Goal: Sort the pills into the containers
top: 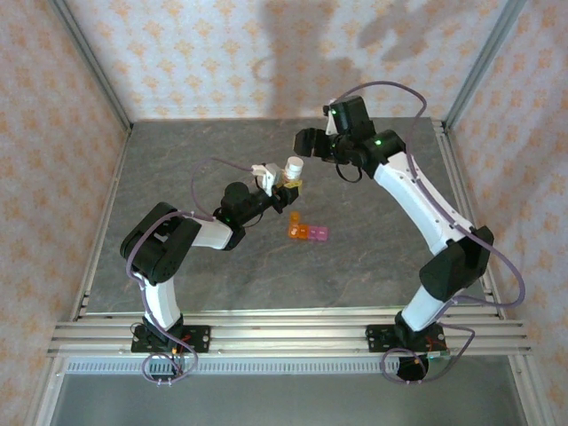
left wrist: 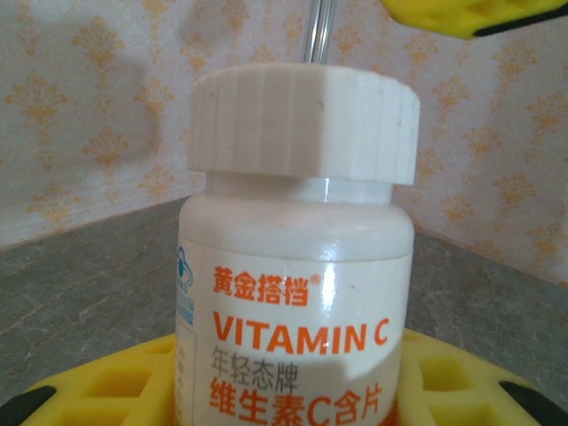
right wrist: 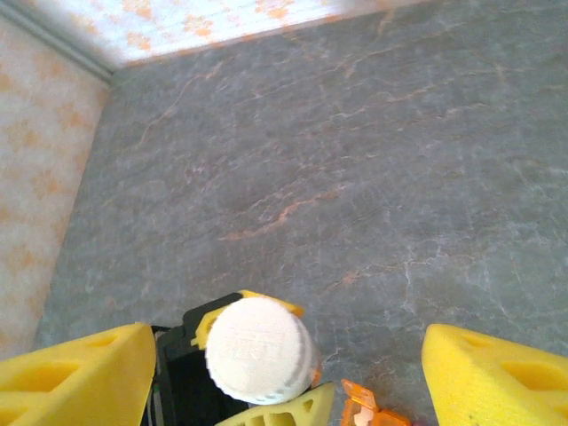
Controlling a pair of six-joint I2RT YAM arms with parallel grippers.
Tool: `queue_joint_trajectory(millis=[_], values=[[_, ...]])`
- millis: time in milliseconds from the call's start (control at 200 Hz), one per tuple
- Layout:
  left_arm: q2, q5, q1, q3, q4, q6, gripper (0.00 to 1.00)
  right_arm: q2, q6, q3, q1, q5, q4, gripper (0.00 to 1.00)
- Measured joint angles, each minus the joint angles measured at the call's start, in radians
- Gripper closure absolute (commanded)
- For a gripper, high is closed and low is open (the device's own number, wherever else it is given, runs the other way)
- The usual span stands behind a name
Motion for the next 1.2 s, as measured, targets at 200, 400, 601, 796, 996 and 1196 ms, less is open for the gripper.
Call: queue_joint_trajectory(millis=[200,400,601,796,996,1196], values=[[0.000,0.016,0.000,0.000,0.000,0.000,1.00,0.098,-0.141,0.089,0.000,-0.090,-0.088,0.28],[0.000,0.019,0.000,0.000,0.000,-0.001,1.00,0.131,-0.185,0.089,0.000,-0.132,-0.132,0.32],[0.000,0.019,0.000,0.000,0.000,0.000,1.00,0.132,-0.193,0.089,0.000,-0.156,-0.134,0.33],[0.000,0.019,0.000,0.000,0.000,0.000,1.00,0.132,-0.196,0.089,0.000,-0.175,-0.134,0.34],[0.000,0.019,0.000,0.000,0.000,-0.001,1.00,0.138,-0.196,0.089,0.000,-0.193,-0.134,0.39],[0.000,0.019,0.000,0.000,0.000,-0.001,1.00,0.154,-0.196,0.089,0.000,-0.201,-0.134,0.46]])
